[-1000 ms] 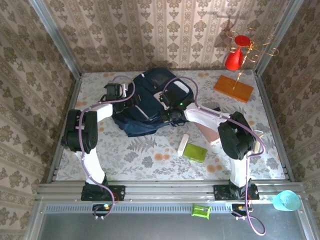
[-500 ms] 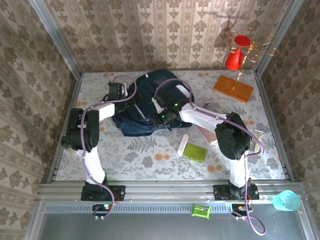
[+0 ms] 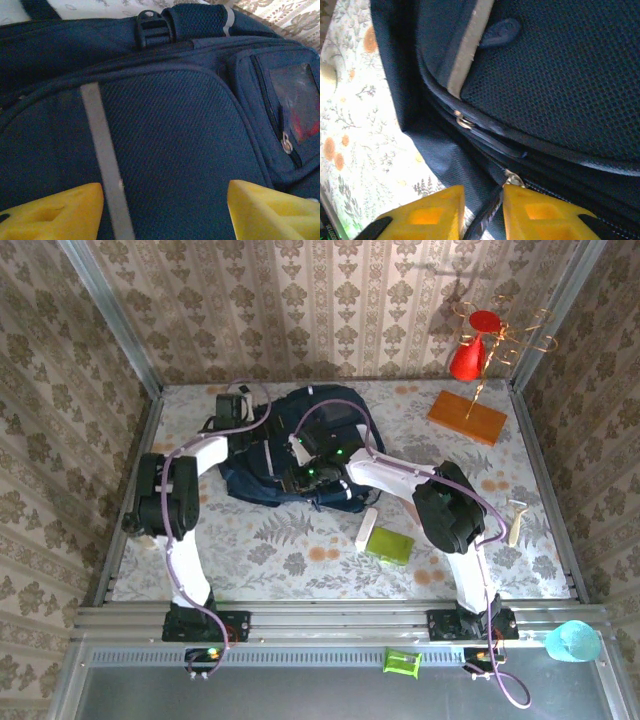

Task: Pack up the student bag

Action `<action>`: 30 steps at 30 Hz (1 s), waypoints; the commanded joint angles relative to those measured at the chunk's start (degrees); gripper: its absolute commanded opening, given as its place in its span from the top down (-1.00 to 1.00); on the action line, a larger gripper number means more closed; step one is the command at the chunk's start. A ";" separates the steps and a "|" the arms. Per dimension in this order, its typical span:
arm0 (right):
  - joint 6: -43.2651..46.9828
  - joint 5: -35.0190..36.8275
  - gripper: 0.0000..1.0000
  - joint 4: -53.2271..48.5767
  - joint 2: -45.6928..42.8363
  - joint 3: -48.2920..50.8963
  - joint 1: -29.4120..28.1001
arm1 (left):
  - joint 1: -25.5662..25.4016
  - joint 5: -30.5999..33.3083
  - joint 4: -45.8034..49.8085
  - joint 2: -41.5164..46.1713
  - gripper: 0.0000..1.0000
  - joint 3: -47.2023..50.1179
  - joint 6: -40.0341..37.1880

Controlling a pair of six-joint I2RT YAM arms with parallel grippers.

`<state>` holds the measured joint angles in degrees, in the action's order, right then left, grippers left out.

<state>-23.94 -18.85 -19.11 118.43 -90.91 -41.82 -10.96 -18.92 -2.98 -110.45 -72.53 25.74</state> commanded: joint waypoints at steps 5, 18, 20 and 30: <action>-0.51 -6.19 0.22 4.55 -8.21 8.15 2.19 | -0.52 2.56 -1.54 19.51 -0.37 15.42 0.75; 0.95 -2.35 0.17 9.64 -11.60 15.69 10.80 | -17.84 11.09 11.18 36.35 -0.13 28.70 1.79; 0.04 -1.58 0.17 10.47 -9.98 15.66 10.96 | -19.14 10.92 13.01 34.68 -0.09 26.91 1.61; -1.85 -1.47 0.17 13.69 -8.71 19.58 11.05 | -20.59 14.40 19.06 26.49 0.07 20.67 -3.20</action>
<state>-24.73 -21.26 -6.92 109.78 -72.49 -30.55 -31.46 -5.98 12.80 -82.56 -49.56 25.06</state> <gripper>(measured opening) 0.414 0.470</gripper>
